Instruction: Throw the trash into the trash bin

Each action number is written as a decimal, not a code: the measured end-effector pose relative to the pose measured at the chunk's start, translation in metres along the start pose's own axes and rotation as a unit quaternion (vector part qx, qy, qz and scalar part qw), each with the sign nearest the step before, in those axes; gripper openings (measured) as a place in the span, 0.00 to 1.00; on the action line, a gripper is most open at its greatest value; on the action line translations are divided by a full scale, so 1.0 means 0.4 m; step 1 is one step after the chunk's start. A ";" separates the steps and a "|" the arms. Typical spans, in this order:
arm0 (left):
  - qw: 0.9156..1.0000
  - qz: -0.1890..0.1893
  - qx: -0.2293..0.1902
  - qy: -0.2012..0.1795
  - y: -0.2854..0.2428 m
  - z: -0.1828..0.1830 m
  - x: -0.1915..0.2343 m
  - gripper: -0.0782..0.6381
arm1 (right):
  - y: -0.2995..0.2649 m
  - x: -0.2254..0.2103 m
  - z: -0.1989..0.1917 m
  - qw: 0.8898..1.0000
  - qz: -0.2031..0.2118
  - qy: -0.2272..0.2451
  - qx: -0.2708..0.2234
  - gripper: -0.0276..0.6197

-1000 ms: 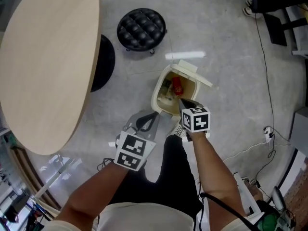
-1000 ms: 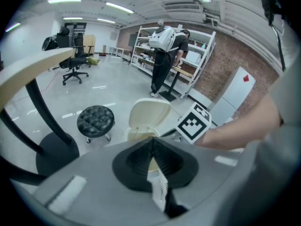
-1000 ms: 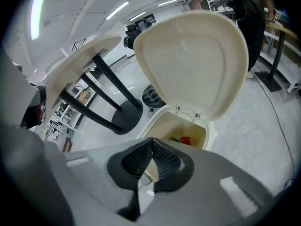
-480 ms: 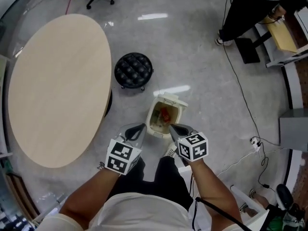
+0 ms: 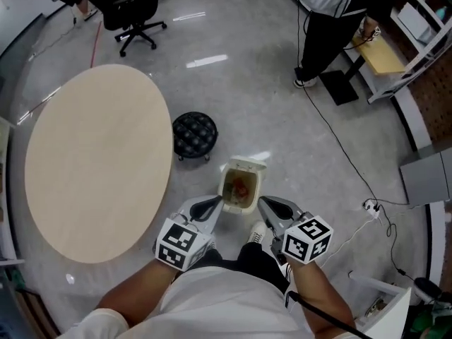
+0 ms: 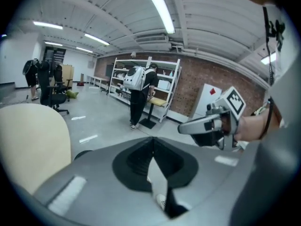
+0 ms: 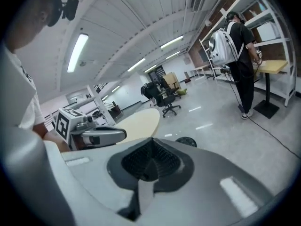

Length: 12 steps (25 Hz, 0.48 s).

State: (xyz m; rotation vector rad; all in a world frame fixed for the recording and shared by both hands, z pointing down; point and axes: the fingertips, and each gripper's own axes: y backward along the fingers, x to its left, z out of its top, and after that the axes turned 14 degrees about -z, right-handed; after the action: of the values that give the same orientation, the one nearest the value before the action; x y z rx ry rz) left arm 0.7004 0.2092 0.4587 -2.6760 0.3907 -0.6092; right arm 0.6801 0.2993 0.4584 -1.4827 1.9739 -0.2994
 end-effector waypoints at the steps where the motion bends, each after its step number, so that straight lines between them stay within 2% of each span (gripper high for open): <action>1: 1.000 -0.007 -0.007 -0.002 0.013 0.011 -0.012 0.12 | 0.028 0.016 0.016 1.000 0.000 -0.011 -0.015 0.05; 4: 0.999 -0.017 -0.038 -0.015 0.051 0.058 -0.021 0.12 | 0.091 0.058 0.049 0.997 -0.004 -0.041 -0.063 0.05; 7: 0.997 -0.018 -0.062 -0.039 0.092 0.107 -0.022 0.12 | 0.123 0.093 0.060 0.994 -0.014 -0.041 -0.095 0.05; 10: 0.996 -0.022 -0.070 -0.053 0.125 0.134 -0.030 0.12 | 0.141 0.130 0.074 0.993 -0.021 -0.027 -0.110 0.05; 12: 0.996 -0.029 -0.066 -0.054 0.130 0.130 -0.035 0.12 | 0.154 0.154 0.089 0.992 -0.016 -0.033 -0.120 0.05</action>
State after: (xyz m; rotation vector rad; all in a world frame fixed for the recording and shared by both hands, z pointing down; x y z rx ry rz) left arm 0.7029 0.1826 0.3889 -2.8401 0.3348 -0.4670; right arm 0.6444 0.2703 0.3765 -1.6533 1.9883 -0.0255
